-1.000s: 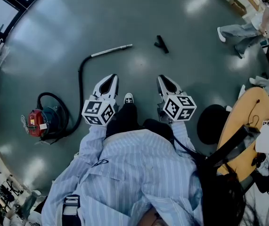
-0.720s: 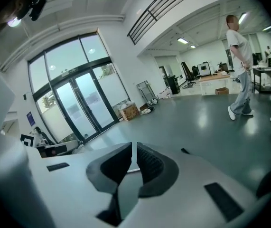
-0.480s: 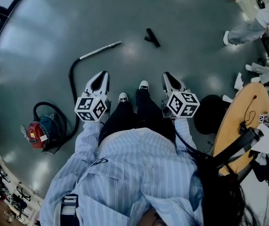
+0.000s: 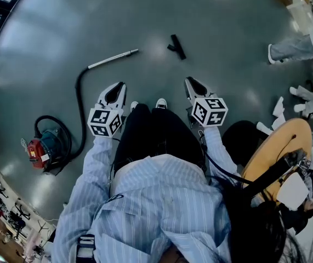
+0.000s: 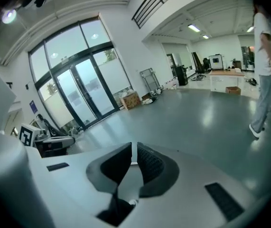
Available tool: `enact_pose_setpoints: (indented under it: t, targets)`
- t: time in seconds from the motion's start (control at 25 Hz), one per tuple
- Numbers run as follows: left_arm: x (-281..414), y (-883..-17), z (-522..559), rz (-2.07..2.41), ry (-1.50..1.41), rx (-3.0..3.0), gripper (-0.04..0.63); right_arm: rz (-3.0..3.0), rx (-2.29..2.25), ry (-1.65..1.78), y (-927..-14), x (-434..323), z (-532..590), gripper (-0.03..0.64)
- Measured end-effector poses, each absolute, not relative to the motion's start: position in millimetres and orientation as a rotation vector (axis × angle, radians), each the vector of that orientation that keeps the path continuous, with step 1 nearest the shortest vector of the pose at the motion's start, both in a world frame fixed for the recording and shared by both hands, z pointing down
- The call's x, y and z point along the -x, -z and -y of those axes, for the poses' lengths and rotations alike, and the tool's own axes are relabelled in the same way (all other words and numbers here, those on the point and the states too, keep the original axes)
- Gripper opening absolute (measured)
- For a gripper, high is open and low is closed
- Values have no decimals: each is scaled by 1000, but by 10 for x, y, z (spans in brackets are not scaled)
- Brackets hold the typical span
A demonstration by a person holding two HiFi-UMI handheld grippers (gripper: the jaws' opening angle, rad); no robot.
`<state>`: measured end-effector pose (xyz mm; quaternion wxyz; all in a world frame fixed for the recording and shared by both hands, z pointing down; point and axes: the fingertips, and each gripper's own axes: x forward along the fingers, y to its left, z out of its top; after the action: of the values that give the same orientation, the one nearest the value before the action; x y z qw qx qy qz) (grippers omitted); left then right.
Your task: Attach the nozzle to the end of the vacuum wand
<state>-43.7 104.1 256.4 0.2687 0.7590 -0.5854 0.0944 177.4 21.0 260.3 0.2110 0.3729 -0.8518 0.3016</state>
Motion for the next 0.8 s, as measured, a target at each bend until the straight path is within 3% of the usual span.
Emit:
enact_pose_setpoints:
  t: [0.4,0.56,0.8]
  targets:
    - [871,-4015,-81,1417,-533,-2040,12,2227,-910,-826,-4306,-1542,946,45]
    - [1271,-5070,336,1382,-616,-1992,89,2161,-921,-880,-5367,-1406,1372,95]
    - [1618,-6593,813,1340,-718,-1956,95,2096,-882,-835,-6911,-1248,1861,158]
